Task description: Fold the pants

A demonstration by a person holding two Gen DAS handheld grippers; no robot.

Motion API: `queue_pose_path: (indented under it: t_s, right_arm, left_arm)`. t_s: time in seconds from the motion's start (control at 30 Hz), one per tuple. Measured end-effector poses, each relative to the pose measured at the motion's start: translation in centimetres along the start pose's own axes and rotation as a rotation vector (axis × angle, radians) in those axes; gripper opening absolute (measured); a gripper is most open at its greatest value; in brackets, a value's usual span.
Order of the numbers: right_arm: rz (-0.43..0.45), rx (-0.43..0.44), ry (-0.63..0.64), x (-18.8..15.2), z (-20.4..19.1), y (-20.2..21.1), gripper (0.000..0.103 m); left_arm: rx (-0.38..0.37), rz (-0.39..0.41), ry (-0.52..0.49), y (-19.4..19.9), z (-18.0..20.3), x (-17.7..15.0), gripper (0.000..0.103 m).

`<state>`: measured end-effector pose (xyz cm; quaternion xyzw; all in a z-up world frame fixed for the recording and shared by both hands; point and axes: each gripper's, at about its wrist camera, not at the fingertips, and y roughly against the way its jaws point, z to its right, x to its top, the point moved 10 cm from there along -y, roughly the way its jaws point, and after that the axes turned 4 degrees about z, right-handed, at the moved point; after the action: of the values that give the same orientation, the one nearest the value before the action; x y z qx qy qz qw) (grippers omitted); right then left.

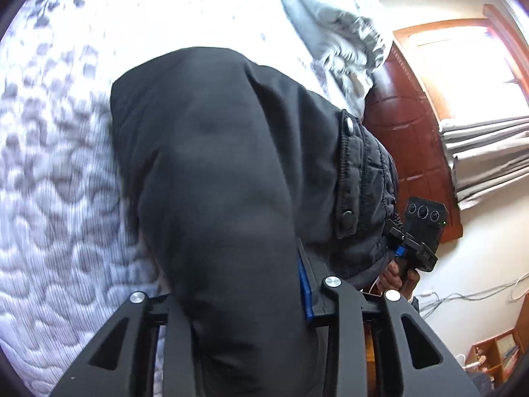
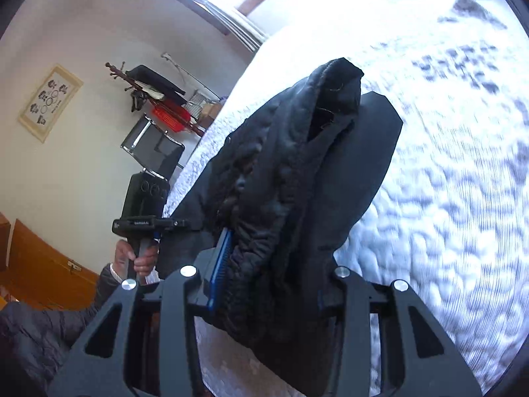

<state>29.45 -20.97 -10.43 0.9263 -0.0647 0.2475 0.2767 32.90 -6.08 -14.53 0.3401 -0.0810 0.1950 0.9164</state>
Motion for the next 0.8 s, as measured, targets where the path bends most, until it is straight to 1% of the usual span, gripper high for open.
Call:
queue_pose_path:
  t_s: [0.1, 0.2, 0.3, 0.4, 0.5, 0.67, 0.77, 0.8]
  right_arm:
    - [0.021, 0.009, 0.013, 2.4, -0.5, -0.6, 0.039]
    - [0.029, 0.015, 0.006, 4.7, -0.1, -2.2, 0.039]
    - [0.021, 0.013, -0.038, 6.5, 1.4, -4.5, 0.039]
    - [0.007, 0.002, -0.079, 7.8, 3.8, -6.7, 0.039]
    - [0.001, -0.002, -0.116, 8.7, 5.6, -8.0, 0.039]
    - [-0.011, -0.011, -0.136, 8.9, 6.8, -8.9, 0.04]
    - [-0.027, -0.03, -0.145, 8.6, 7.3, -9.4, 0.042]
    - [-0.032, -0.041, -0.149, 8.3, 7.6, -9.6, 0.043]
  left_arm:
    - [0.0, 0.049, -0.015, 0.7, 0.6, 2.4, 0.032]
    - [0.012, 0.082, -0.02, 1.1, 0.0, 5.1, 0.032]
    - [0.036, 0.097, -0.007, 1.1, -1.7, 7.8, 0.032]
    - [0.08, 0.103, -0.004, 0.5, -3.4, 10.0, 0.032]
    - [0.087, 0.1, 0.006, 0.1, -4.5, 11.3, 0.033]
    - [0.08, 0.098, -0.001, -0.1, -5.1, 12.0, 0.034]
    - [0.072, 0.092, 0.005, -0.4, -5.8, 11.6, 0.038]
    - [0.07, 0.093, 0.007, -0.5, -6.1, 11.5, 0.041]
